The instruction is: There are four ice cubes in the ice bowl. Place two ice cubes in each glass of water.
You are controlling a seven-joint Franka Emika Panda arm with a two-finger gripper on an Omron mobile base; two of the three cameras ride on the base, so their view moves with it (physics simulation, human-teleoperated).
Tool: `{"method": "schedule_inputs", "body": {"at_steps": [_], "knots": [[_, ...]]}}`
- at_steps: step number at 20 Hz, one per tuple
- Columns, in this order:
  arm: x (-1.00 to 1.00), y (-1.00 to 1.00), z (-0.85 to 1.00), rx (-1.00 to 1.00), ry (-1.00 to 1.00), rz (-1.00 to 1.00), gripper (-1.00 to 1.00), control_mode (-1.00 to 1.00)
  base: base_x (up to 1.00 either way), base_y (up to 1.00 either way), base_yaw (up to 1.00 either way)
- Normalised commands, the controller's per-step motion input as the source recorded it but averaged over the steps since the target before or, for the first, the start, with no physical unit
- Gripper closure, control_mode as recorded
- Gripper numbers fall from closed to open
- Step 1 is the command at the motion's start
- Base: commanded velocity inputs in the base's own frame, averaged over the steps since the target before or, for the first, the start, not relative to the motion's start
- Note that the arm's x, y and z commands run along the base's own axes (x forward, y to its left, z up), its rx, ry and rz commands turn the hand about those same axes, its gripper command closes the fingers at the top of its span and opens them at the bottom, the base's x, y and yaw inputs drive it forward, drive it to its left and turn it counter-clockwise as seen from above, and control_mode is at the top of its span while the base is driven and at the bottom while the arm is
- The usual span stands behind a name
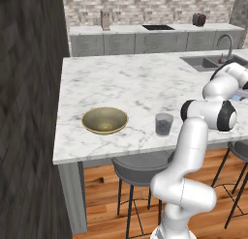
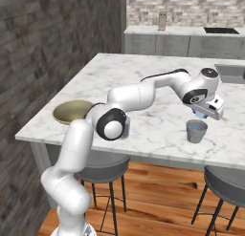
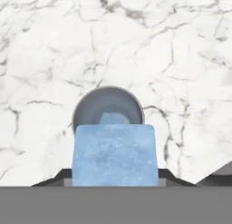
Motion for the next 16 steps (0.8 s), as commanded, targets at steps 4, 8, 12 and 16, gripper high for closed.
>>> {"method": "schedule_inputs", "body": {"at_steps": [4, 8, 12, 16], "knots": [[0.08, 0.0, -0.39, 0.0, 0.02, 0.0, 1.0, -1.0, 0.0, 0.0, 0.0], [0.11, 0.0, -0.35, 0.0, 0.03, 0.0, 1.0, -1.0, 0.0, 0.0, 0.0], [0.21, 0.0, -0.28, 0.0, 0.02, 0.0, 1.0, -1.0, 0.0, 0.0, 0.0], [0.21, 0.0, -0.22, 0.0, 0.0, 0.0, 1.0, -1.0, 0.0, 0.0, 0.0]]}}
